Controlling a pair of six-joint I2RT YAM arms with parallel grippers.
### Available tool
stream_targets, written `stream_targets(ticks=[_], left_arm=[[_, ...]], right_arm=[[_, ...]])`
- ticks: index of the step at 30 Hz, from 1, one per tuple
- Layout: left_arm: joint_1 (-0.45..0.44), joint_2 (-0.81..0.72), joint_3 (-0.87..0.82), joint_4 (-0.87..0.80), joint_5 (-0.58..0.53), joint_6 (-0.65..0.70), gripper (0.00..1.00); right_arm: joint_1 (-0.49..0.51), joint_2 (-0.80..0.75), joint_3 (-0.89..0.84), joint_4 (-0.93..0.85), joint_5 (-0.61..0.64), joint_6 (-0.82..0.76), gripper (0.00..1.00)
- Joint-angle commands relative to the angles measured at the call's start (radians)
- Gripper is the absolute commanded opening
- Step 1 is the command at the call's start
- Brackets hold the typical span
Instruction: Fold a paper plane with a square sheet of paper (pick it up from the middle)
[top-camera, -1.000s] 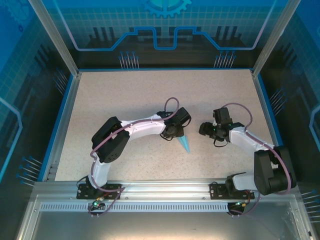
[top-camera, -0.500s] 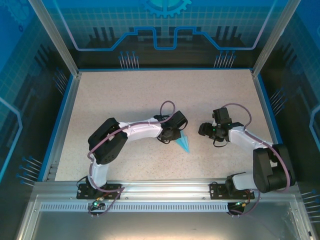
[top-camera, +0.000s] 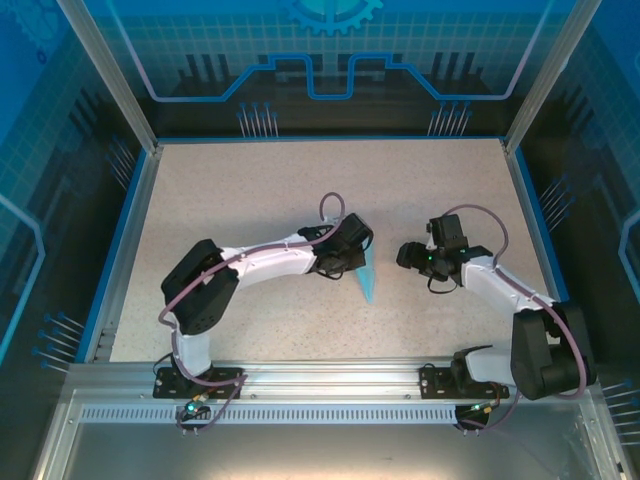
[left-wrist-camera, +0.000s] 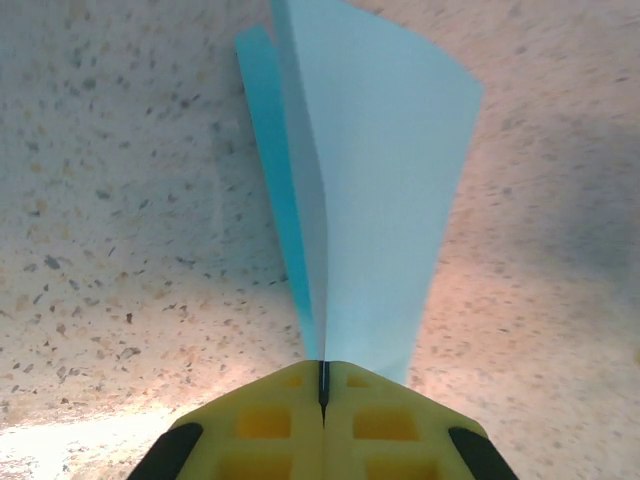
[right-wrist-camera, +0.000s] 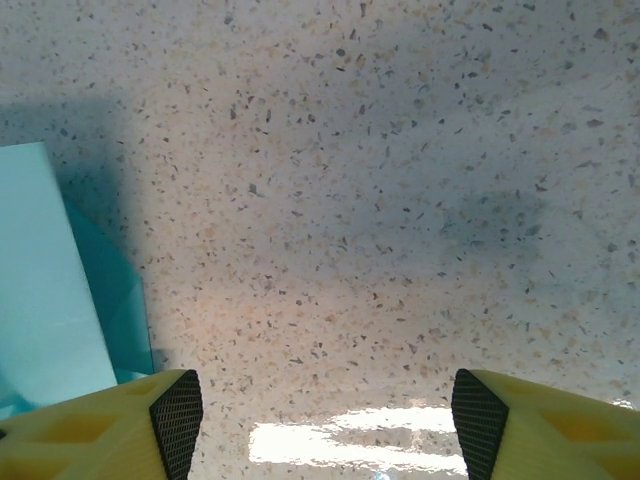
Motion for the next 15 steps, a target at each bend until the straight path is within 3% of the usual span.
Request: stream_targets(ticks=[1,3,8,12,15], left_arm=[[0.013,-0.071,0.016,0.017,0.012,0.089,0.00],[0.019,-0.091,0.027,0.024,0.029,0.123,0.00],[0.077,-0.137,-0.014,0.150,0.198,0.149,0.00],[0.130,-0.137,-0.084,0.337,0.373,0.114,0.00],[0.159,-0.131,-0.141,0.448,0.440,0.089,0.00]], right_arm=[[-0.020,-0.030,0.016,-0.015,-0.033,0.029,0.71],[-0.020,-0.034,0.029,-0.018,-0.068,0.030,0.71],[-0.021,-0.023,0.068,-0.047,-0.077,0.021,0.71],[-0.019,-0.002,0.096,-0.056,-0.082,0.011,0.73],[-0.021,0.007,0.103,-0.052,-0.092,0.007,0.74]])
